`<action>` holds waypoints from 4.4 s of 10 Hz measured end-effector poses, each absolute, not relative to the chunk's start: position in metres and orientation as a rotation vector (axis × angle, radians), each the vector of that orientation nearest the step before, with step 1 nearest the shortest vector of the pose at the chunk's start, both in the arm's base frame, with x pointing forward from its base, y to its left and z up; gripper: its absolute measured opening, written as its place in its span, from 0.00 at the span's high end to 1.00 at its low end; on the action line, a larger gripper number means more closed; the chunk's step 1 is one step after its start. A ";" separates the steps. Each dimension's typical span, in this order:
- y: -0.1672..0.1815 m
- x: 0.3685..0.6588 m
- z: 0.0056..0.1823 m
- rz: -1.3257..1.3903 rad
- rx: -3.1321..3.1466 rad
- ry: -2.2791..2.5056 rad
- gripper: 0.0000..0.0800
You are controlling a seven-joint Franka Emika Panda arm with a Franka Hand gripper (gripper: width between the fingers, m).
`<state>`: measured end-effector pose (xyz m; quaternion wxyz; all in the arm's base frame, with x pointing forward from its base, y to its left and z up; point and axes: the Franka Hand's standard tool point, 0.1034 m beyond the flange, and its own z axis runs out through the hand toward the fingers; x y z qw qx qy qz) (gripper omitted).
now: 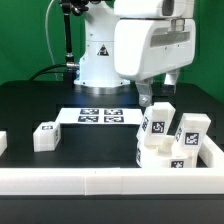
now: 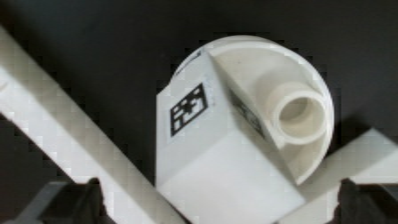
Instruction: Assemble stool
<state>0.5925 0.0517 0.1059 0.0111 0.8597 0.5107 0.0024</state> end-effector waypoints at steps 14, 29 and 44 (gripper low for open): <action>0.043 0.593 0.095 -0.140 2.016 2.284 0.50; 0.042 0.588 0.093 -0.042 2.958 0.665 0.58; 0.060 0.585 0.090 -0.026 2.748 -1.562 0.58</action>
Offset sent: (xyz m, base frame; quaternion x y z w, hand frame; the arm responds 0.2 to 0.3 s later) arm 0.0000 0.0000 0.0000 0.0000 0.0000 -0.1938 0.9810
